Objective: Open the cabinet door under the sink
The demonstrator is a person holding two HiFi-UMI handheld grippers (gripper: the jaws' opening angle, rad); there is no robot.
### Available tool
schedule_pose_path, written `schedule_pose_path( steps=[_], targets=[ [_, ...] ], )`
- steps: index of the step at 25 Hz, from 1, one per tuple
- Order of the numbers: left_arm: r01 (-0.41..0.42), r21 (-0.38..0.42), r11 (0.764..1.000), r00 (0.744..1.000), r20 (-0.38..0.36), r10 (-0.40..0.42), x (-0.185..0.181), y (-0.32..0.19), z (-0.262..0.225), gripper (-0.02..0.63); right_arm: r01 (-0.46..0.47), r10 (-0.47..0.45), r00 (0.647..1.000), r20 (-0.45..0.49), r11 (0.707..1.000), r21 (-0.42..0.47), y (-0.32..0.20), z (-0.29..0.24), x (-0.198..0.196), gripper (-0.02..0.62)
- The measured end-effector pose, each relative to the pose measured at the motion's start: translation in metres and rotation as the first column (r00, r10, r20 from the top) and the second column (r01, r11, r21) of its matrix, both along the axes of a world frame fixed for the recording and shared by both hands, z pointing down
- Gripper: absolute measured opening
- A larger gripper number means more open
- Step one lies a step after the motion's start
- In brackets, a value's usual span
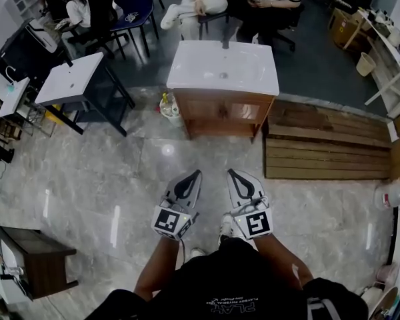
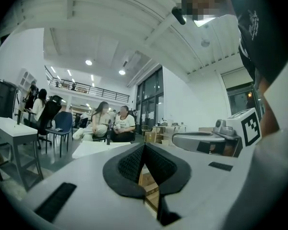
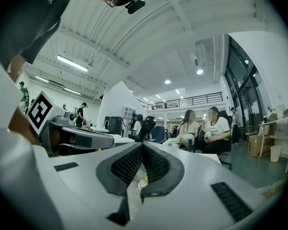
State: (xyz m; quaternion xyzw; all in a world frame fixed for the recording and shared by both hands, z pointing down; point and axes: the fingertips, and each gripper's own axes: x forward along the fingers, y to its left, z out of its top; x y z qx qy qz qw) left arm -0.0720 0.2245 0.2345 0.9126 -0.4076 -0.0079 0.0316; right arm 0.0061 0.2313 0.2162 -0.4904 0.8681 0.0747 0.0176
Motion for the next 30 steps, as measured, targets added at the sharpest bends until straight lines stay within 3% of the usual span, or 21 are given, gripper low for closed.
schedule_pose_path(
  steps=[5,13,23,27,30],
  targets=[
    [0.027,0.007,1.0,0.999,0.037,-0.027,0.015,-0.041,0.004,0.005,-0.002,0.001,0.998,0.061,1.0,0.024,-0.041,-0.007,0.023,0.02],
    [0.028,0.024,0.999,0.999,0.041,-0.029,0.033,-0.081,-0.006,0.005,-0.018,0.017,0.999,0.051,1.0,0.02,-0.077,-0.006,0.045,0.02],
    [-0.056,0.0,0.998,0.996,0.074,0.055,0.027,-0.154,0.017,0.005,-0.085,0.085,0.996,0.018,0.996,0.017,-0.151,0.009,0.035,0.02],
    [-0.127,0.063,0.99,0.984,0.135,0.118,0.02,-0.185,0.022,0.005,-0.124,0.124,0.992,0.015,0.992,-0.007,-0.184,0.017,0.022,0.02],
    [-0.159,0.054,0.986,0.984,0.09,0.154,0.013,-0.209,0.019,0.005,-0.152,0.153,0.988,0.012,0.988,-0.034,-0.208,0.024,0.013,0.02]
  ],
)
